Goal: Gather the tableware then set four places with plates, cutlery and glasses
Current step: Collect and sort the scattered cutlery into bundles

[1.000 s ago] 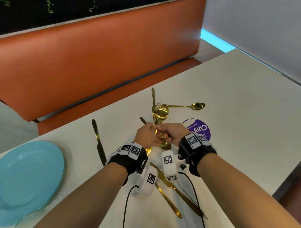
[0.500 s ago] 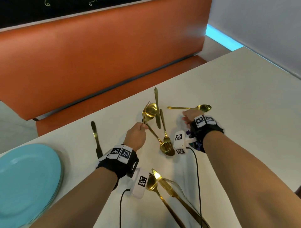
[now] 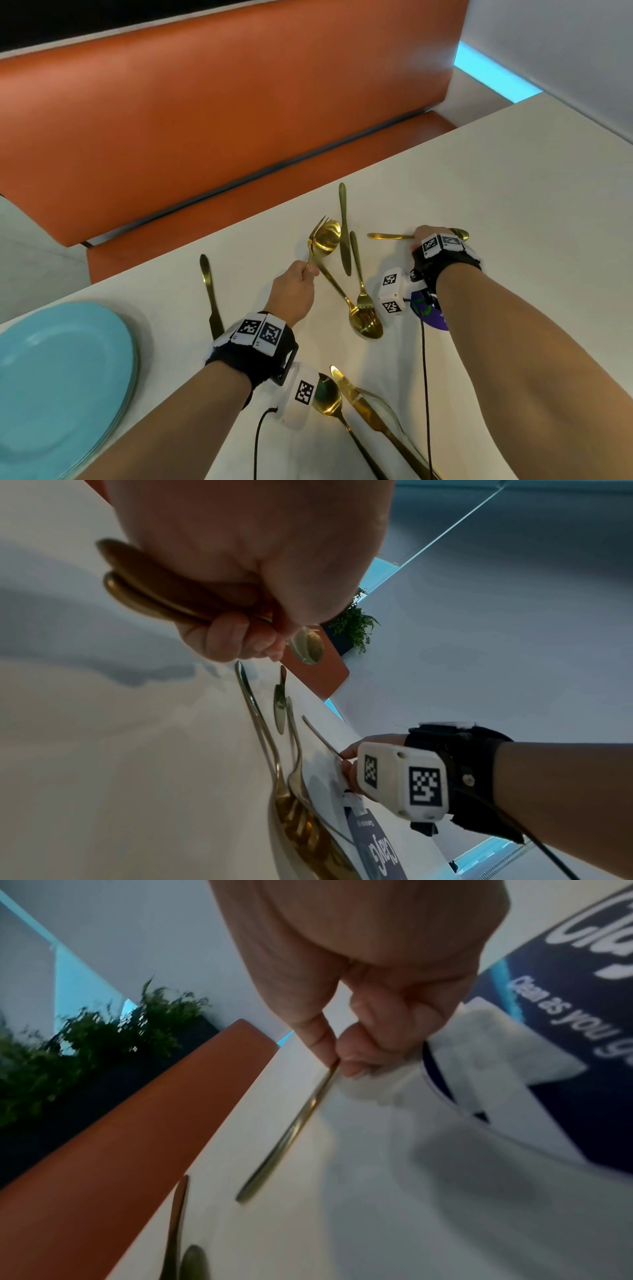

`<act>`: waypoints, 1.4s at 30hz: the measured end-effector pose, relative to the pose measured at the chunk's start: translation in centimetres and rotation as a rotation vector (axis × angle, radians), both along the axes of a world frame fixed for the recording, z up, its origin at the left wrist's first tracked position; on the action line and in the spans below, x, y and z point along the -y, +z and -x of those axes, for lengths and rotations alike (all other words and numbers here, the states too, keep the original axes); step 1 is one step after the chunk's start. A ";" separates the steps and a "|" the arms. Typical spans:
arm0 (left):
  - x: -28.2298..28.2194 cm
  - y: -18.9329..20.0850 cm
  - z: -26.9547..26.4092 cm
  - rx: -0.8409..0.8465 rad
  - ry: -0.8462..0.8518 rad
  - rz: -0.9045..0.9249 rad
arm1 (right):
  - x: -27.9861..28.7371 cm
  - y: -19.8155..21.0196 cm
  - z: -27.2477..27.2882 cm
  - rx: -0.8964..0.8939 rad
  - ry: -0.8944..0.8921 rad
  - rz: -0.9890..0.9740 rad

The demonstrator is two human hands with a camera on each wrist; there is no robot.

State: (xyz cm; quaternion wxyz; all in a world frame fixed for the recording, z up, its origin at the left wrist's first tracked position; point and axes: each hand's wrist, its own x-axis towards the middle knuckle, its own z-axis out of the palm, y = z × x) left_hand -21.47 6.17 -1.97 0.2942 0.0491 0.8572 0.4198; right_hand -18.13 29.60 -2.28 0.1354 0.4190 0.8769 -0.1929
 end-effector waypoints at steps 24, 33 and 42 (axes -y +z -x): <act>0.1 3.5 -2.9 0.276 0.084 -0.337 | 9.3 3.1 -3.4 -0.207 -0.031 0.862; 1.0 3.0 -3.5 0.192 0.125 -0.306 | 12.5 3.0 -3.2 -0.306 -0.029 0.907; 2.2 2.1 -1.7 0.225 0.113 -0.155 | 7.8 3.3 -1.6 -0.110 0.366 0.087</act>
